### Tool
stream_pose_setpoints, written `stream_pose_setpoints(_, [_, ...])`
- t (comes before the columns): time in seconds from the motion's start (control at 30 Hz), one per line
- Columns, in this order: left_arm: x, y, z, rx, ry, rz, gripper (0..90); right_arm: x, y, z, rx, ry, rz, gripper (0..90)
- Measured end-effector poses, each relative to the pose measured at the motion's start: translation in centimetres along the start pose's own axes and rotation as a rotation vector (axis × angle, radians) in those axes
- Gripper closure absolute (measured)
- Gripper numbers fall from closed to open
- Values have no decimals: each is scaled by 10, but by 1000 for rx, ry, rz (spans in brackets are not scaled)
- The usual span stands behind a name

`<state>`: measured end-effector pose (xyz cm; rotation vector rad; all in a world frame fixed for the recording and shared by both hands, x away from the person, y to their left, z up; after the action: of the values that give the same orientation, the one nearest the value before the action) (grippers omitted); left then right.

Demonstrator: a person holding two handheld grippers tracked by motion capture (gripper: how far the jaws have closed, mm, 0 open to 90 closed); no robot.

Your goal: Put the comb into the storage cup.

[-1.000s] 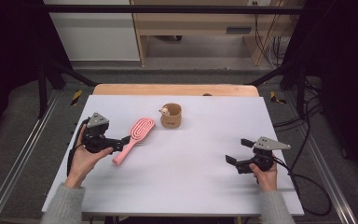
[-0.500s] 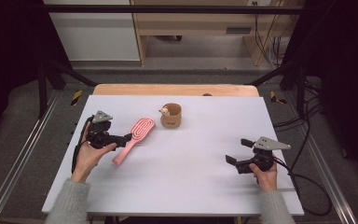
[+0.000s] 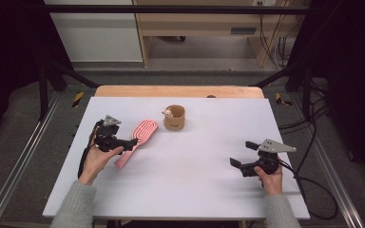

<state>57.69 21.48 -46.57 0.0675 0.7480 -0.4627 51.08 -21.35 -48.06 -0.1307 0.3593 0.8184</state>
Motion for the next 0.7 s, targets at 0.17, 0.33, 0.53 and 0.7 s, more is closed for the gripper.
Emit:
stream_pose_setpoints(0.17, [6,1,-7,-10,28,0,20,0,0,0,0,0,1,3])
stream_pose_setpoints(0.33, [13,0,-13,-3,56,-3,27,0,0,0,0,0,1,3])
stream_pose_setpoints(0.53, [19,-3,-18,18,89,7,42,0,0,0,1,-1,2,3])
stream_pose_setpoints(0.7, [24,-3,-22,16,109,13,67,0,0,0,0,-2,2,3])
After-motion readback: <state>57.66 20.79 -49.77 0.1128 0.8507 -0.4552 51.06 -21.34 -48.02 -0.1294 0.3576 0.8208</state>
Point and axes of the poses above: each handheld gripper's, and its own axes: x roughly forward along the jaws, z roughly out of its top, y roughly to its left, the point moved 7 cm from there along x, roughly forward along the jaws, and after that the axes turned 7 degrees about -x, right-handed, at the moved point
